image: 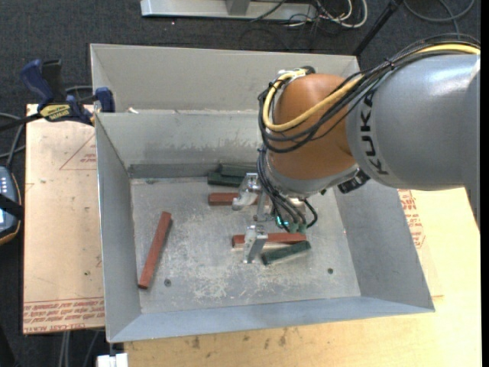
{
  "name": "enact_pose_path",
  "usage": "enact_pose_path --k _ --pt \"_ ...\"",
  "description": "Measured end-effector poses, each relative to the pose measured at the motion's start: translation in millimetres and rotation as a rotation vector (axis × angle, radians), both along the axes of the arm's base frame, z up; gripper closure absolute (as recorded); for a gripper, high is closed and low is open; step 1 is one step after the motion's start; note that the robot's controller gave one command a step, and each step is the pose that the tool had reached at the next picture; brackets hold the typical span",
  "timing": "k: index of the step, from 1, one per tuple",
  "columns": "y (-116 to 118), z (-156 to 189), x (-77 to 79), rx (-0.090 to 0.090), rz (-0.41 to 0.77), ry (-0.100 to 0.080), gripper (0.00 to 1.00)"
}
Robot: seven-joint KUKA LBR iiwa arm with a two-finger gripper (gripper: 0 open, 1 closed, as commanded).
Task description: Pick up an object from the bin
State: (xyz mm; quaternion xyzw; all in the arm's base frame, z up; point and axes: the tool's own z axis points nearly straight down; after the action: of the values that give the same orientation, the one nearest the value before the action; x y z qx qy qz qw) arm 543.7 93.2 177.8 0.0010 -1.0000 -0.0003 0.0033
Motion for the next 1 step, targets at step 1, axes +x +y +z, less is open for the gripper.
enact_pose_path --k 1 --pt "-0.4 3.3 1.8 0.001 -0.002 -0.007 0.0"
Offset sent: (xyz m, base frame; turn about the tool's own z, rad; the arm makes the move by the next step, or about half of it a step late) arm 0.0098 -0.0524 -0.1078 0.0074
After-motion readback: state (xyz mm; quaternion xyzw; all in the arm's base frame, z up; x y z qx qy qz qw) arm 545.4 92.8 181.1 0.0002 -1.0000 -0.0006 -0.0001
